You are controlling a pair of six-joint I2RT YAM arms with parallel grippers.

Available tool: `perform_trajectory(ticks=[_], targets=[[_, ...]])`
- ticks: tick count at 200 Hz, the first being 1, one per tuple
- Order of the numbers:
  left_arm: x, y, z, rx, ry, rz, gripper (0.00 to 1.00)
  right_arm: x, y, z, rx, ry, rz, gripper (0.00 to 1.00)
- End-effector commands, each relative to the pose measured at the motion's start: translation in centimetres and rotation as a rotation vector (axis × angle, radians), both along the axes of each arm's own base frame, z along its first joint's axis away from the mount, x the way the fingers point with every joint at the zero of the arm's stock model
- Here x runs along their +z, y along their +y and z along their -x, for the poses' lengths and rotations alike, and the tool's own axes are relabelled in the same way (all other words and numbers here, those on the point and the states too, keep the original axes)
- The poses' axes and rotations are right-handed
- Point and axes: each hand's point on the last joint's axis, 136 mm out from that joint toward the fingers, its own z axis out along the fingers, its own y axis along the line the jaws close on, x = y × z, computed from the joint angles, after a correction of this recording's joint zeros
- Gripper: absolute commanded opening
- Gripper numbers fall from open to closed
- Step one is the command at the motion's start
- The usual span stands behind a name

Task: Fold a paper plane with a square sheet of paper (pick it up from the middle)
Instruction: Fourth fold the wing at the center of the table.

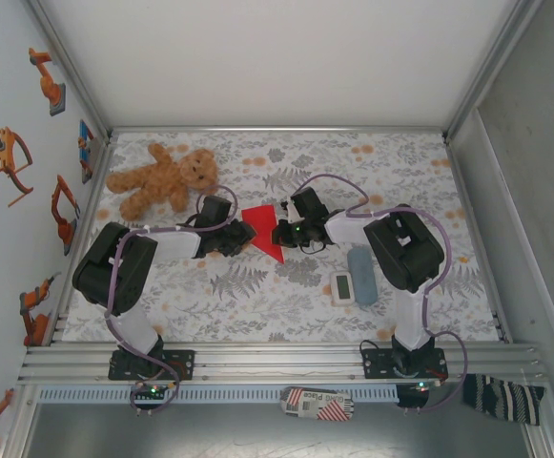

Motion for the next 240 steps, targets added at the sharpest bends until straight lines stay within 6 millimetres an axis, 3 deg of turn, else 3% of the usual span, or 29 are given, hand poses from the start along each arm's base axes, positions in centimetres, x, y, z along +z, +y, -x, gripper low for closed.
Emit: perform_trajectory(ticks=[1,84,124,170,204,240], targets=[[0.0,0.8,0.2,0.027,0.014,-0.039,0.30,-2.6,-1.4,0.3,-0.035,0.056,0.072,0.05],[0.5,-1.3,-0.6,-0.016,-0.005,0.059,0.27,-2.7,-1.3,0.4,-0.034,0.058,0.070,0.05],[0.4,-1.1,-0.3,-0.021,-0.002,0.049,0.28,-2.8,-1.4,0.3,-0.035,0.057,0.070,0.05],[1.9,-2.4,-0.9,-0.079,-0.076,0.114,0.26,-2.3,-1.5,0.0,-0.040,0.049,0.046,0.05],[1.6,-2.1,-0.9,-0.087,-0.100,0.090,0.23,-0.4,-1.2,-0.5,-0.031,0.003,-0.012,0.06],[1.0,-2.1,-1.0,-0.100,-0.108,0.076,0.17,3.3,-0.8,-1.1,-0.032,-0.075,-0.091,0.12]])
